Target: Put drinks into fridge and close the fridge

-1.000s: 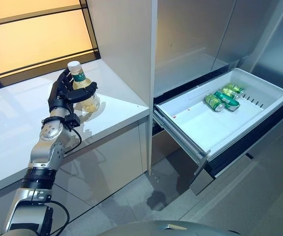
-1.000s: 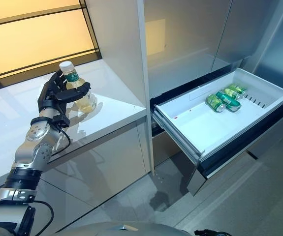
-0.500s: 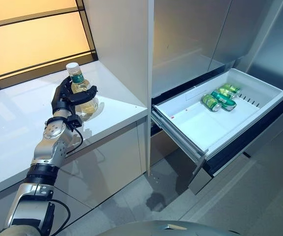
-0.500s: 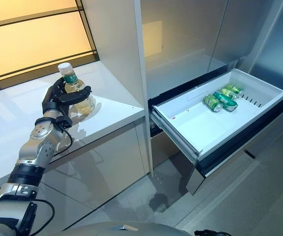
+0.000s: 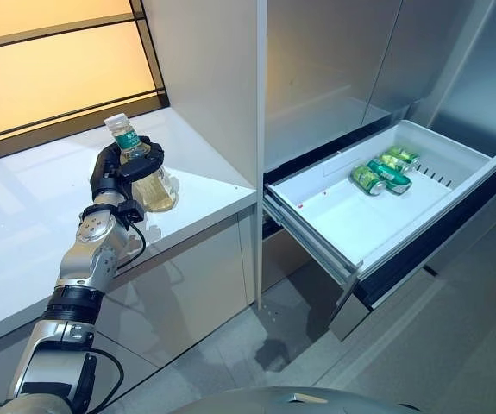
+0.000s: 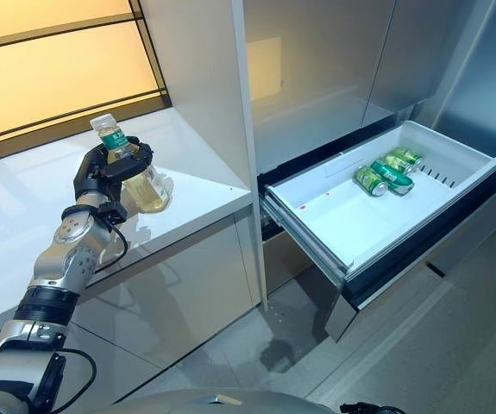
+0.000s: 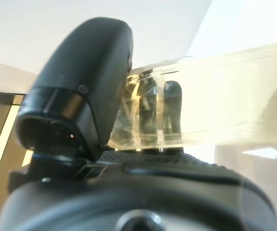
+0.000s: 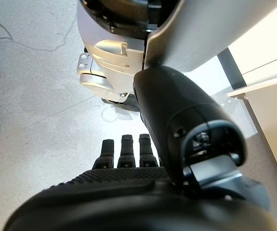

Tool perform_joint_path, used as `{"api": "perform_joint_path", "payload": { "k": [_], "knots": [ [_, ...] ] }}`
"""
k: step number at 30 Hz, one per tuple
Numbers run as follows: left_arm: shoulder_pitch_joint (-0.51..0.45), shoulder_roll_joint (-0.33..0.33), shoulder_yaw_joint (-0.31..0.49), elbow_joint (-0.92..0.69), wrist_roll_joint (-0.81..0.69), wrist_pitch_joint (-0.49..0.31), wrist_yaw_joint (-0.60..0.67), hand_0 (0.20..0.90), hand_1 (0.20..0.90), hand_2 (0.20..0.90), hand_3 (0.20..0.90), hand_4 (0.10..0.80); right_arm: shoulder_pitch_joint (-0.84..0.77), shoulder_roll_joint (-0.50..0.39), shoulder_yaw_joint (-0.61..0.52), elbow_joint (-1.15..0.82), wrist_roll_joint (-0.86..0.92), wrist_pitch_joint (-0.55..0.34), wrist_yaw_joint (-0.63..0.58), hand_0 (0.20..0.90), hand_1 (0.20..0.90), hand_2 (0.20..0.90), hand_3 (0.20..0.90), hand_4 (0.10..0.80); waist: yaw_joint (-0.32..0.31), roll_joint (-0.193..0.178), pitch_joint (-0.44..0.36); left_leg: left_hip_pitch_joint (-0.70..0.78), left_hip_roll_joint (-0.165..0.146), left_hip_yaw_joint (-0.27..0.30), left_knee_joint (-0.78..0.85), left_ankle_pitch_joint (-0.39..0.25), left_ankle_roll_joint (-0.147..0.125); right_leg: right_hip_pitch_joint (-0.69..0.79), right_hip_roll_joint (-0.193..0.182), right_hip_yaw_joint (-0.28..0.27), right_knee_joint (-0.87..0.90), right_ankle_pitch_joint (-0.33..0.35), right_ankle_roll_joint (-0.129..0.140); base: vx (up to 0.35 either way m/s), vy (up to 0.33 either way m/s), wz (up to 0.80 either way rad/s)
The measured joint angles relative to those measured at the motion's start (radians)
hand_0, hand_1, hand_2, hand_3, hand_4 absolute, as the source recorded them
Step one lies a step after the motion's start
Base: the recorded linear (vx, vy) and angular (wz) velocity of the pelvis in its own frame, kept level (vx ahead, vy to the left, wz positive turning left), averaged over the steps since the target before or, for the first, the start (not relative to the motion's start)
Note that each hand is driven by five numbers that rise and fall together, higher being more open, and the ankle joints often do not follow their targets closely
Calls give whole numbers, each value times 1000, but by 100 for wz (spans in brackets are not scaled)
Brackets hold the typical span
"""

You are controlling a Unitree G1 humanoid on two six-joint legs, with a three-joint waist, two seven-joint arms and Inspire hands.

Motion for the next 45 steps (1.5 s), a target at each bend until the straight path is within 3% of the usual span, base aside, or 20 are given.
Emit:
{"api": "perform_joint_path", "payload": {
  "k": [5,19,26,31,33,36,39,45],
  "knots": [
    [0,0,0,0,2,-4,1,300,300,300,200,100,-3,-1,2,0,-31,-3,8,900,900,900,900,800,-2,0,0,0,0,2,0,0,0,-1,0,2,0,0,0,0,0,0],
    [1,0,-31,-34,5,-10,-11,300,300,300,200,100,-23,-62,224,-145,-293,-34,99,900,900,900,900,800,25,-3,2,-7,1,-6,0,0,0,-5,0,-6,0,2,-1,-8,2,1],
    [19,0,-78,-180,5,-10,-29,300,300,300,200,100,-29,-127,304,-354,-375,-32,149,900,900,900,900,800,51,-16,11,-21,-2,-26,3,2,0,-9,-2,-27,0,2,-1,-42,9,9],
    [19,0,-84,-239,1,-28,-58,300,300,300,200,100,-81,-98,308,-510,-345,-40,170,900,900,900,900,800,50,-24,17,-21,-3,-28,3,2,0,-8,-1,-28,0,2,-1,-52,16,1],
    [18,1,-106,-271,1,-49,-69,300,300,300,200,100,-119,-70,326,-587,-312,-64,178,900,900,900,900,800,51,-20,23,-22,-5,-30,3,3,1,-8,-3,-31,0,2,-1,-69,36,3],
    [18,4,-123,-282,0,-95,-118,300,300,300,200,100,-163,-11,317,-497,-300,-226,134,900,900,900,900,800,66,-16,28,-22,-7,-31,3,4,2,-8,-5,-32,0,1,-1,-49,51,1],
    [12,30,-126,-322,-7,-96,-135,300,300,300,200,100,-164,2,356,-463,-304,-303,105,900,900,900,900,800,76,-9,33,-29,-9,-42,3,4,3,-9,-7,-44,0,-1,2,-57,31,10],
    [9,99,-126,-399,-26,-126,-109,300,300,300,200,100,-90,-128,393,-899,-303,-201,194,900,900,900,900,800,75,-2,47,-33,-10,-47,3,6,4,-9,-7,-53,0,-2,3,-50,-1,5]
  ]
}}
